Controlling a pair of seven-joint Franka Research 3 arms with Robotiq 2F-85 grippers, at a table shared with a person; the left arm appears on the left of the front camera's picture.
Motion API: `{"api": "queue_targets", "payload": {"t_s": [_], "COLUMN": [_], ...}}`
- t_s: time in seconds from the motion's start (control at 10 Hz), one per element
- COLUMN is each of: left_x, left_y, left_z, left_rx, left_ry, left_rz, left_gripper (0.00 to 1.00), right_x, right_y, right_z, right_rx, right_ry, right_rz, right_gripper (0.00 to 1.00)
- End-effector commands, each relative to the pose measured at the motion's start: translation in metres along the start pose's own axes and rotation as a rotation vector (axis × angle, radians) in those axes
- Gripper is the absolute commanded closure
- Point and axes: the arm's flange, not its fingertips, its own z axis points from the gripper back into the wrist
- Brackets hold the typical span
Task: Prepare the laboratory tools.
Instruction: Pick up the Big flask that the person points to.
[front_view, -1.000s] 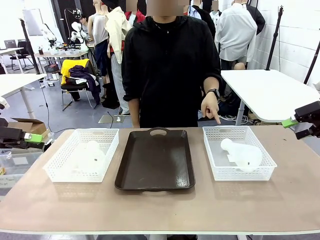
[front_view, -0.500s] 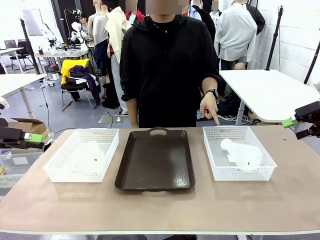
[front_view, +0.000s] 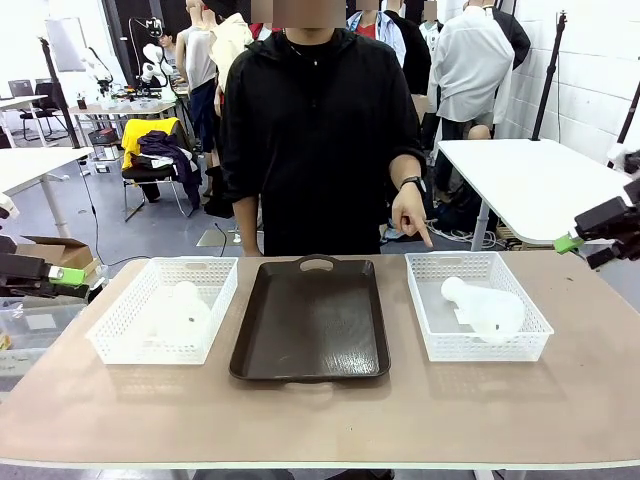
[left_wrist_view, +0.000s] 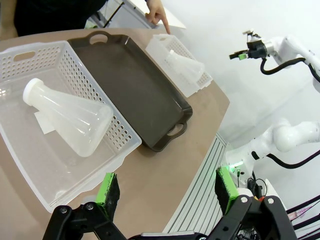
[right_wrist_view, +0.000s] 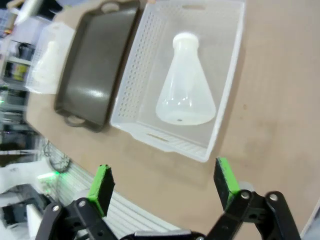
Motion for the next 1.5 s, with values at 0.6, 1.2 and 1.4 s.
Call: {"api": "queue_targets", "payload": {"t_s": [0.6,1.2,1.4], "left_x": [-0.001,-0.001,-0.001], "left_y": [0.000,0.000,0.000], "left_z": [0.001,0.001,0.001], "left_rx": [-0.001,-0.001,-0.001], "left_ry": [0.001,0.001,0.001], "left_rz": [0.000,0.000,0.000], "left_gripper": [0.00,0.00,0.00], "right_x": [0.092,0.131,0.140], "right_y": [0.117,0.092,0.083], "right_z": [-0.156,-0.198,-0.201], "right_rx": [-0.692,-0.542,-0.450], "right_ry": [0.323,0.300,0.341], "right_rz": [0.529,0.412,0.355], "right_gripper": [0.00,0.00,0.00]}}
